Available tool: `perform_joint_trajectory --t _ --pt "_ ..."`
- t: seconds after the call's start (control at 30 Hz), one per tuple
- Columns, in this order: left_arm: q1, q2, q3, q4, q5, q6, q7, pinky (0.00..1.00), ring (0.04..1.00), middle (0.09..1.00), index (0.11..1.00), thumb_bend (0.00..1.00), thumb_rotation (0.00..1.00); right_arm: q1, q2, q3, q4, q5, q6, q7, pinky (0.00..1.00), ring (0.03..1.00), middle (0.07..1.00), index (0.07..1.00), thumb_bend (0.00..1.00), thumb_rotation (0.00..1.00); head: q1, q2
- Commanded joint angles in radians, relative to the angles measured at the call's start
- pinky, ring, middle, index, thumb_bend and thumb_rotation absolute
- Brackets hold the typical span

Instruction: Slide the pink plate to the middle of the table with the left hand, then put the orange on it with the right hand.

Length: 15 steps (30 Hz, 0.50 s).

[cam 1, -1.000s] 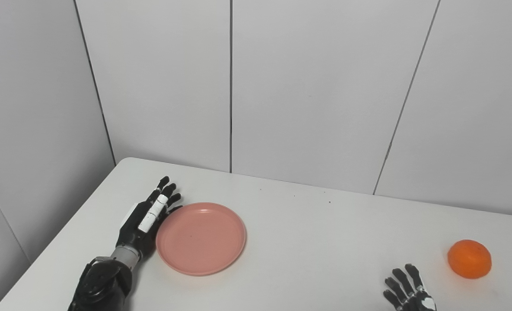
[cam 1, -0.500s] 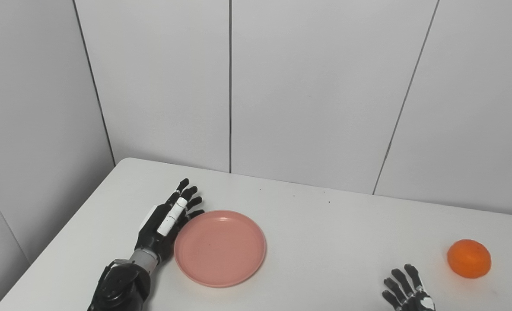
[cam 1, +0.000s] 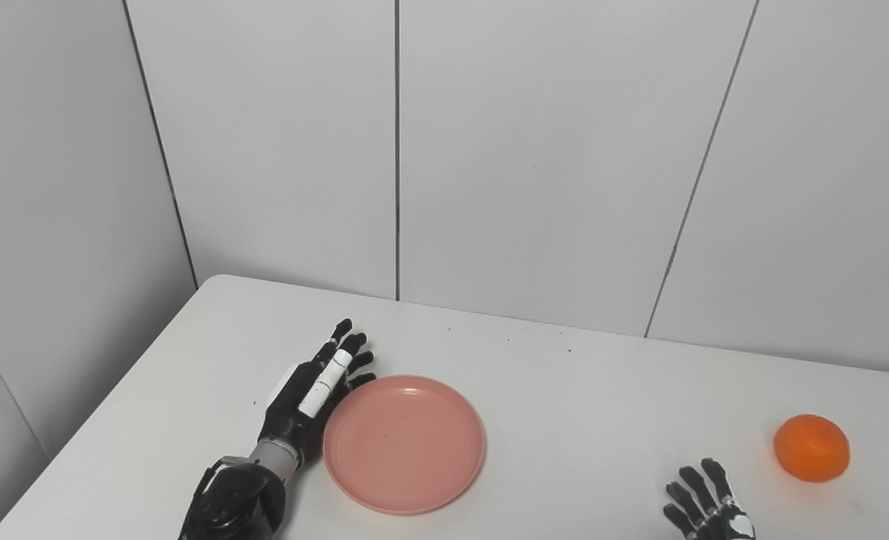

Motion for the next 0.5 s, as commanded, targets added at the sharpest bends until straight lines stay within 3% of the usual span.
perform_joint_trajectory --t 0.0,0.2,0.47 --pt "-0.022 -0.001 -0.002 -0.03 -0.009 -0.006 -0.007 0.87 0.938 0.97 0.983 0.86 0.7 0.037 0.009 0.005 0.028 0.004 0.014 0.0 0.88 0.879 0.907 0.948 0.73 1.0 0.0 0.001" --pt "-0.021 -0.011 -0.009 -0.021 -0.003 -0.002 -0.008 0.86 0.919 0.962 0.975 0.88 0.7 0.035 0.01 0.005 0.03 0.003 0.012 0.0 0.88 0.88 0.908 0.947 0.72 0.99 -0.001 0.001" --pt "-0.015 -0.018 -0.015 -0.015 -0.012 -0.01 -0.021 0.9 0.946 0.98 1.0 0.84 0.71 0.037 0.011 0.007 0.025 0.003 0.016 0.0 0.87 0.879 0.905 0.945 0.72 0.99 -0.002 0.005"
